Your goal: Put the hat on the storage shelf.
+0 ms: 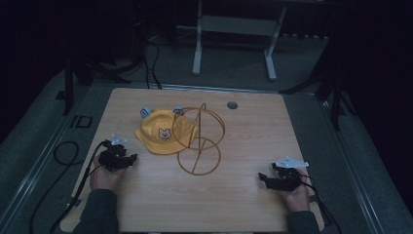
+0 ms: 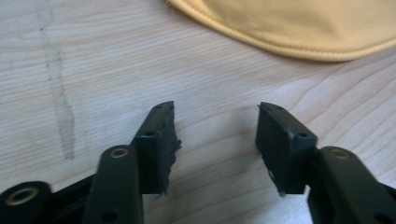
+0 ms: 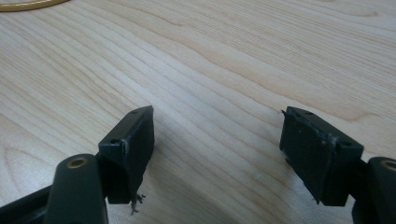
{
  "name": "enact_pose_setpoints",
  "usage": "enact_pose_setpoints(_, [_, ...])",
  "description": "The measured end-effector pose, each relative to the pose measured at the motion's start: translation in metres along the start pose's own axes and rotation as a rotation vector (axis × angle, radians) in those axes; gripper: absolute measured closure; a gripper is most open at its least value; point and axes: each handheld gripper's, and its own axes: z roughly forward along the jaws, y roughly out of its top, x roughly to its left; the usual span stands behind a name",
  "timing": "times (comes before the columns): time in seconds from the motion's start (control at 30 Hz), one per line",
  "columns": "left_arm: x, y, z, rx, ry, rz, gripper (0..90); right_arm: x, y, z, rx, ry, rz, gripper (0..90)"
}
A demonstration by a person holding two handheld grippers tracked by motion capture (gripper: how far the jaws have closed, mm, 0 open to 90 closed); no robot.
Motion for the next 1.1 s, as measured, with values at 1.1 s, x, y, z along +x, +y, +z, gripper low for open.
enact_pose_setpoints(1.1, [0.014, 0.058, -0.058, 0.03, -0.033, 0.149, 56.3, 0.0, 0.0, 0.0, 0.0, 0.0, 0.0, 26.1])
